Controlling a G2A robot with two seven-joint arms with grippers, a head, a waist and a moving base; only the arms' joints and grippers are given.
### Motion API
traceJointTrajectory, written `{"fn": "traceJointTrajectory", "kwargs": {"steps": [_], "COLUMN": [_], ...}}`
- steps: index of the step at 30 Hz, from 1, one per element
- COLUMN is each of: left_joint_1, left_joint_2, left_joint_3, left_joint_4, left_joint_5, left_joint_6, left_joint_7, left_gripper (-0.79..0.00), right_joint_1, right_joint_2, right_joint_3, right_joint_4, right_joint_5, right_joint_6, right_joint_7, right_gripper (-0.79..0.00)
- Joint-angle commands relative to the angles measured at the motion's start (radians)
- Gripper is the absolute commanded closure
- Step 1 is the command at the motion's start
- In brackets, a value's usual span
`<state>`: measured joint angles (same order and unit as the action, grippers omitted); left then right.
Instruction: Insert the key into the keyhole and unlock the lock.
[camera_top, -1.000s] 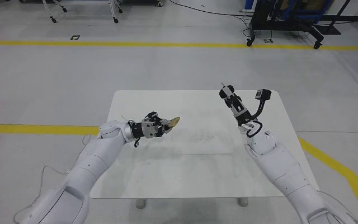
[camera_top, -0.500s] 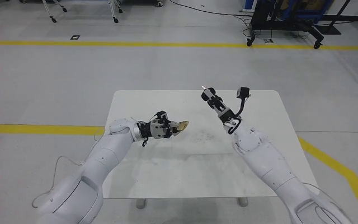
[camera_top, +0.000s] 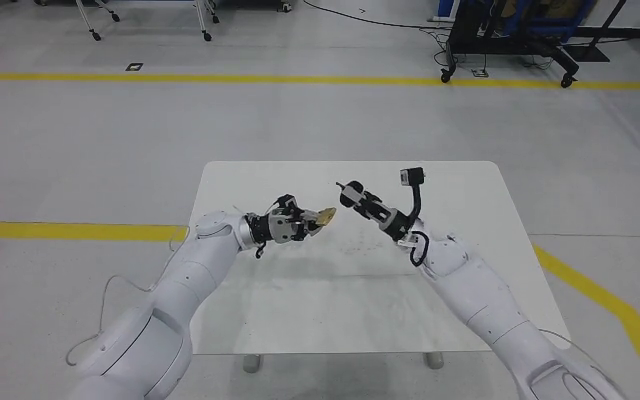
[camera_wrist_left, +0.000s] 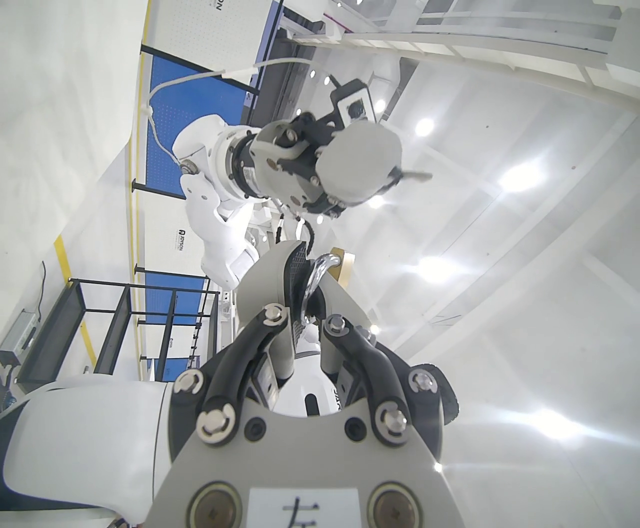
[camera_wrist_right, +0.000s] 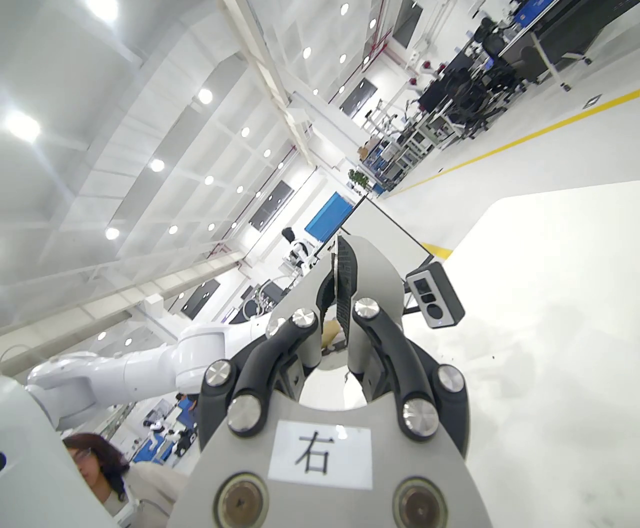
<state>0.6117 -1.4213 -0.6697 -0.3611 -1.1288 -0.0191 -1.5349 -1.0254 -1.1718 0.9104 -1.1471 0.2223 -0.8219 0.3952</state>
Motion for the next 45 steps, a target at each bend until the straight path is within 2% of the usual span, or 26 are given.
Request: {"fn": "traceJointTrajectory", "kwargs": {"steps": [1,10,17,26,31,37,41,45], "left_joint_1": [-0.004,-0.02,-0.021,-0.019,-0.019,-0.021,-0.023,-0.023], "left_joint_2": [-0.006,-0.021,-0.029,-0.035,-0.036,-0.041,-0.043,-0.045], "left_joint_3": [-0.005,-0.023,-0.027,-0.044,-0.054,-0.07,-0.084,-0.092], "left_joint_4": [0.017,0.056,0.06,0.061,0.066,0.079,0.089,0.091], "left_joint_5": [0.003,0.035,0.08,0.104,0.115,0.123,0.126,0.134], "left_joint_6": [-0.001,-0.019,-0.042,-0.049,-0.05,-0.044,-0.036,-0.029], "left_joint_7": [0.008,0.039,0.015,-0.001,-0.001,0.025,0.065,0.092], "left_gripper": [0.0,0.0,0.0,0.0,0.0,0.0,0.0,0.0], "right_joint_1": [-0.009,-0.016,-0.007,0.023,0.02,-0.019,-0.042,-0.045], "right_joint_2": [0.001,0.006,-0.007,-0.043,-0.048,-0.032,-0.02,-0.02], "right_joint_3": [0.003,0.009,0.053,-0.007,-0.023,0.013,0.074,0.079], "right_joint_4": [-0.007,-0.018,-0.006,0.01,0.004,-0.041,-0.063,-0.065], "right_joint_5": [0.013,0.025,0.051,-0.125,-0.126,-0.058,-0.035,-0.025], "right_joint_6": [-0.025,-0.05,-0.019,0.051,0.025,-0.019,-0.014,-0.011], "right_joint_7": [0.035,0.159,0.008,-0.091,-0.034,0.071,0.047,0.039], "right_gripper": [0.0,0.0,0.0,0.0,0.0,0.0,0.0,0.0]}}
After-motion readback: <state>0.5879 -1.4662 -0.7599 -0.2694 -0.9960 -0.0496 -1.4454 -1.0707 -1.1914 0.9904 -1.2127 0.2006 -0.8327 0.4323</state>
